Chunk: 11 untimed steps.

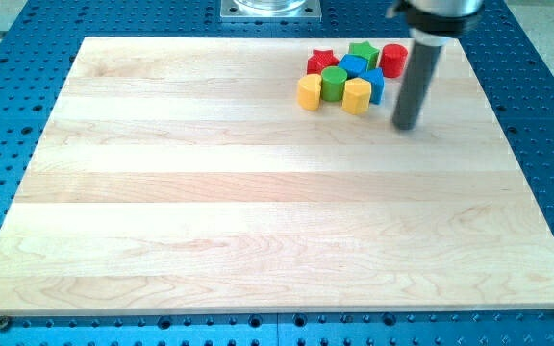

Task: Move the green star into the heart

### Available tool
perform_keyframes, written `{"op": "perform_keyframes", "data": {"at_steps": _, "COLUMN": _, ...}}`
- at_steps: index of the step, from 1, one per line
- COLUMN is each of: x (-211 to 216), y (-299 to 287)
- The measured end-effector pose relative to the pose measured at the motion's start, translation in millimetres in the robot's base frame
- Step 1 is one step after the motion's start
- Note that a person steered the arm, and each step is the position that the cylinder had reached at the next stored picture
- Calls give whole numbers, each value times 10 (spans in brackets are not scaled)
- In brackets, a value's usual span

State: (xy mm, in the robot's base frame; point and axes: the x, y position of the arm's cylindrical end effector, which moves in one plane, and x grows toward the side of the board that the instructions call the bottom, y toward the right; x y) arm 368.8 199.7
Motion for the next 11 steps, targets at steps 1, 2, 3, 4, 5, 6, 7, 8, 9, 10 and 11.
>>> {"op": "perform_keyframes", "data": {"at_steps": 1, "x": -128, "y": 470}}
{"op": "perform_keyframes", "data": {"at_steps": 2, "x": -532, "y": 782}}
{"op": "perform_keyframes", "data": {"at_steps": 3, "x": -1139, "y": 732}}
{"op": "perform_keyframes", "data": {"at_steps": 4, "x": -1280, "y": 497}}
{"op": "perform_keyframes", "data": {"at_steps": 5, "x": -1354, "y": 24}}
{"op": "perform_keyframes", "data": {"at_steps": 6, "x": -1473, "y": -382}}
{"op": "perform_keyframes", "data": {"at_steps": 7, "x": -1473, "y": -698}}
{"op": "perform_keyframes", "data": {"at_steps": 8, "x": -976, "y": -1077}}
{"op": "perform_keyframes", "data": {"at_steps": 9, "x": -867, "y": -1197}}
{"op": "perform_keyframes", "data": {"at_steps": 10, "x": -752, "y": -1732}}
{"op": "perform_keyframes", "data": {"at_steps": 11, "x": -406, "y": -1722}}
